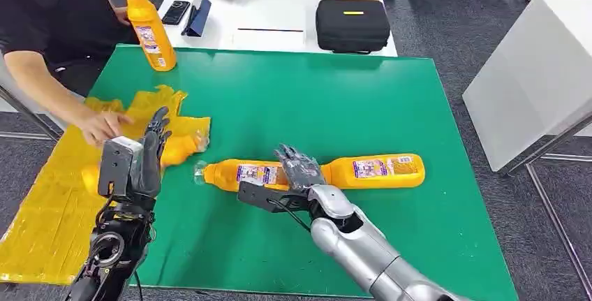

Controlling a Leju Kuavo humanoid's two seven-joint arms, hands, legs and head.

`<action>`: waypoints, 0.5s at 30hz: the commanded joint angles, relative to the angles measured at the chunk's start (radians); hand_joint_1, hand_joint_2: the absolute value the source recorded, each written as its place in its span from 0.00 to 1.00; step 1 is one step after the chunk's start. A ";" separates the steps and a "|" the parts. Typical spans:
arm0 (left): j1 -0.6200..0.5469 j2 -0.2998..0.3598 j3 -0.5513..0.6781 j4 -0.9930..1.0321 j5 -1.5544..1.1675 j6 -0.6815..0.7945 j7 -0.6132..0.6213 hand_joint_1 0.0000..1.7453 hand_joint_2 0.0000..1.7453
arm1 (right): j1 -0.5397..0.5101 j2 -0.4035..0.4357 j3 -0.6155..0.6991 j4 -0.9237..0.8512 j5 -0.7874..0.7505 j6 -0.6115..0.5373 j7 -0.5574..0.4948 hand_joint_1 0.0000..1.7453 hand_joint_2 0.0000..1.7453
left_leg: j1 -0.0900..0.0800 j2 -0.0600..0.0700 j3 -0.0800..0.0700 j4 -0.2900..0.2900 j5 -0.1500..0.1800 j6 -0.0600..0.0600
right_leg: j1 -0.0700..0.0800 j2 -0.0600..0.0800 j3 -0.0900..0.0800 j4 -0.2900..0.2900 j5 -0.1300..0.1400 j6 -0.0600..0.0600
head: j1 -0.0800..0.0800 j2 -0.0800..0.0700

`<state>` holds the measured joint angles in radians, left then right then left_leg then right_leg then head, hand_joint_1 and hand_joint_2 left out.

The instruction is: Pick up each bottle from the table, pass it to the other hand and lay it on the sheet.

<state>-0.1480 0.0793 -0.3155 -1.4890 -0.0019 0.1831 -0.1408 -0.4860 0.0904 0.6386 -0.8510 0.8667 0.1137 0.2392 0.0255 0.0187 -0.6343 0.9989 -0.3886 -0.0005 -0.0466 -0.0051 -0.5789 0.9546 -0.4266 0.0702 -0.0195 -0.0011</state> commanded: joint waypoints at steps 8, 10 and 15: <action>-0.031 -0.036 -0.051 -0.085 0.039 0.007 -0.011 0.00 0.00 | -0.069 0.068 0.122 0.373 0.000 0.137 -0.050 1.00 1.00 | 0.001 -0.002 0.003 0.000 0.000 0.000 | 0.001 -0.001 0.003 -0.001 -0.001 -0.004 | 0.000 0.000; -0.022 -0.042 -0.038 -0.085 0.051 0.012 -0.010 0.00 0.00 | -0.073 0.070 0.116 0.364 -0.004 0.124 -0.052 1.00 1.00 | 0.000 -0.001 0.005 -0.001 0.000 0.001 | 0.001 0.000 0.004 -0.001 -0.001 -0.004 | 0.000 0.000; 0.021 -0.066 0.024 -0.080 0.132 0.011 0.023 0.00 1.00 | -0.058 0.071 0.019 0.256 -0.086 0.024 -0.045 1.00 1.00 | 0.000 -0.001 0.007 -0.001 0.000 0.001 | 0.001 0.001 0.004 0.000 0.000 -0.006 | 0.000 0.000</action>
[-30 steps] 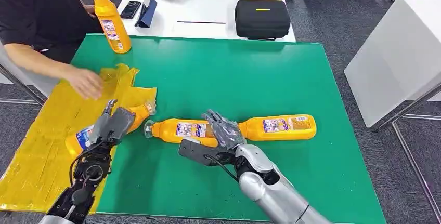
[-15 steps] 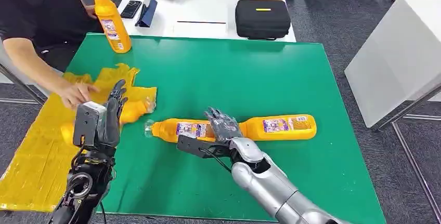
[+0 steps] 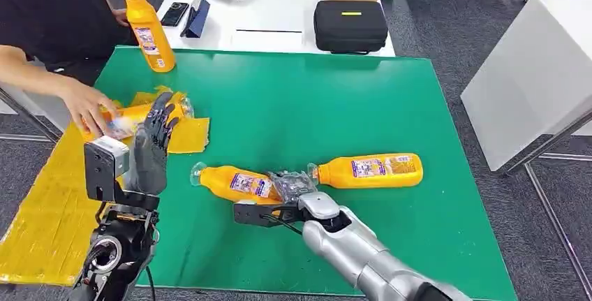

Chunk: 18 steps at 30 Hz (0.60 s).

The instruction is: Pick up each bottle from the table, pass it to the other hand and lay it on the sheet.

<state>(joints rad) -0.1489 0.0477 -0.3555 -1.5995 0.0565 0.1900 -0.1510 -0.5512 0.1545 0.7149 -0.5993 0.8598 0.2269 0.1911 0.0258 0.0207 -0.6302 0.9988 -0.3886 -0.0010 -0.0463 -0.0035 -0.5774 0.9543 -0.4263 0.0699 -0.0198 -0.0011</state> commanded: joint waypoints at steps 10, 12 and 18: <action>0.054 -0.045 0.119 0.037 0.118 -0.004 0.056 0.00 1.00 | 0.037 -0.004 -0.122 -0.128 -0.154 -0.170 -0.015 1.00 1.00 | 0.000 -0.004 0.001 0.000 0.000 0.001 | 0.001 -0.001 0.003 0.000 -0.001 -0.005 | 0.000 0.000; 0.088 -0.061 0.183 0.040 0.170 0.000 0.062 0.00 1.00 | 0.104 -0.015 -0.201 -0.329 -0.270 -0.268 -0.071 1.00 1.00 | 0.000 -0.002 0.000 0.000 0.000 0.001 | 0.000 0.000 0.001 0.001 0.000 -0.005 | 0.000 0.000; 0.104 -0.077 0.228 0.066 0.239 -0.026 0.059 0.00 1.00 | 0.206 -0.066 -0.213 -0.598 -0.392 -0.359 -0.122 1.00 1.00 | -0.001 -0.005 -0.004 0.000 0.001 0.001 | 0.000 -0.003 -0.002 0.000 -0.001 -0.003 | 0.000 0.000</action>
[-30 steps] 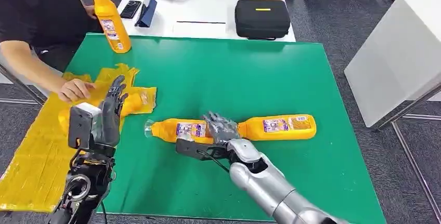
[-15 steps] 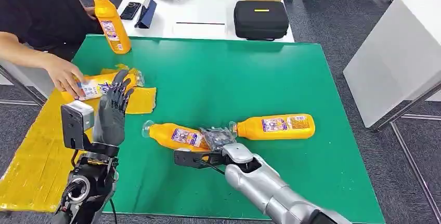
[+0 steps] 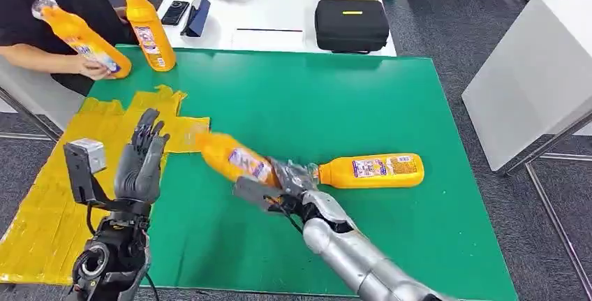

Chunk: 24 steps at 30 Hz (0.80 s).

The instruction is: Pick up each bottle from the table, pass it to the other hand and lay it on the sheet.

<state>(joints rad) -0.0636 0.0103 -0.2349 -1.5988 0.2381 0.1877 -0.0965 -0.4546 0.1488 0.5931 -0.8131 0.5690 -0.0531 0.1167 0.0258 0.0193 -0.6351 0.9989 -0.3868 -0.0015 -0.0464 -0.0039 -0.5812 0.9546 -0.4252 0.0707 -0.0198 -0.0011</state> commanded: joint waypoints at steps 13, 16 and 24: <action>-0.035 -0.045 0.009 0.130 0.271 -0.090 0.012 0.00 1.00 | 0.111 -0.062 -0.054 -0.389 -0.233 -0.218 -0.127 1.00 1.00 | 0.000 -0.004 0.001 -0.001 -0.001 0.001 | 0.000 -0.003 0.002 0.000 -0.002 -0.004 | 0.000 0.000; -0.069 -0.057 -0.042 0.144 0.319 -0.114 0.027 0.00 1.00 | 0.087 -0.061 0.009 -0.368 -0.156 -0.182 -0.073 1.00 1.00 | -0.001 -0.003 -0.001 0.000 0.000 0.001 | 0.000 -0.002 0.000 0.000 -0.001 -0.003 | 0.000 0.000; -0.142 -0.088 -0.193 0.109 0.461 -0.185 0.062 0.00 1.00 | 0.061 0.021 0.156 -0.244 0.114 -0.141 -0.019 1.00 1.00 | 0.000 -0.003 0.002 0.001 -0.002 0.001 | 0.001 -0.001 0.004 0.001 -0.002 -0.006 | 0.000 0.000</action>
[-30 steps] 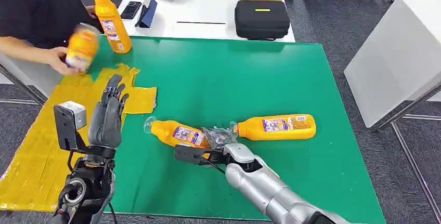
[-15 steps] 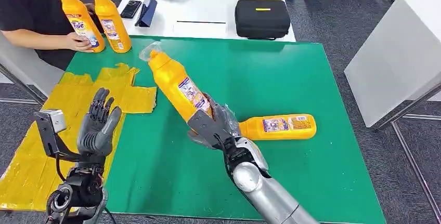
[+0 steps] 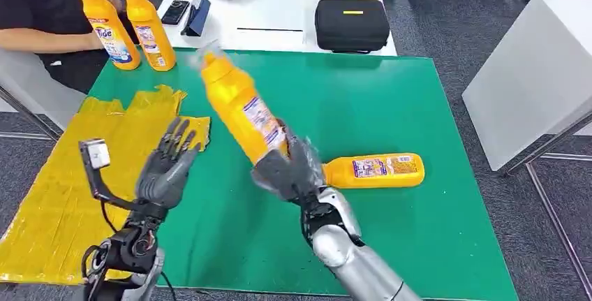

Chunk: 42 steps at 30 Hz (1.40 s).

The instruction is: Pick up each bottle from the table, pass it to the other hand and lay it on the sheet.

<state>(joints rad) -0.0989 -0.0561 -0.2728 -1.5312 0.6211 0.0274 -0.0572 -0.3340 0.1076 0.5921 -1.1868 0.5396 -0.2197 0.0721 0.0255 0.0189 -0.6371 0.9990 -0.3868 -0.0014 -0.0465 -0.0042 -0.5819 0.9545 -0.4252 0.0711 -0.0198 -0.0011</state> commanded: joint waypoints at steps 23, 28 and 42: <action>-0.030 -0.013 -0.047 -0.102 0.010 0.099 -0.057 1.00 1.00 | -0.082 0.107 0.351 0.127 0.180 0.168 0.050 1.00 1.00 | 0.001 -0.003 0.003 0.000 -0.002 0.000 | 0.001 -0.001 0.002 0.000 -0.002 -0.006 | 0.000 0.000; -0.003 -0.010 -0.028 -0.116 -0.007 0.113 -0.066 1.00 1.00 | -0.079 0.101 0.325 0.124 0.167 0.155 0.059 1.00 1.00 | 0.000 -0.003 0.001 0.000 -0.001 0.000 | 0.001 -0.002 0.001 0.000 -0.002 -0.004 | 0.000 0.000; -0.057 0.060 0.126 0.068 -1.015 0.290 -0.004 1.00 1.00 | -0.065 -0.006 0.048 0.028 0.213 0.168 0.116 0.00 0.00 | 0.000 -0.006 0.003 -0.002 0.001 0.001 | 0.000 -0.004 0.003 -0.001 -0.001 -0.005 | 0.000 0.000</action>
<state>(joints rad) -0.0653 -0.0507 -0.2792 -1.6419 0.0751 0.3037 -0.1293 -0.4157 0.1922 0.8056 -1.1132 0.7027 -0.0889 0.1824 0.0258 0.0189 -0.6384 0.9990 -0.3864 -0.0017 -0.0465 -0.0042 -0.5847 0.9545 -0.4252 0.0709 -0.0198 -0.0011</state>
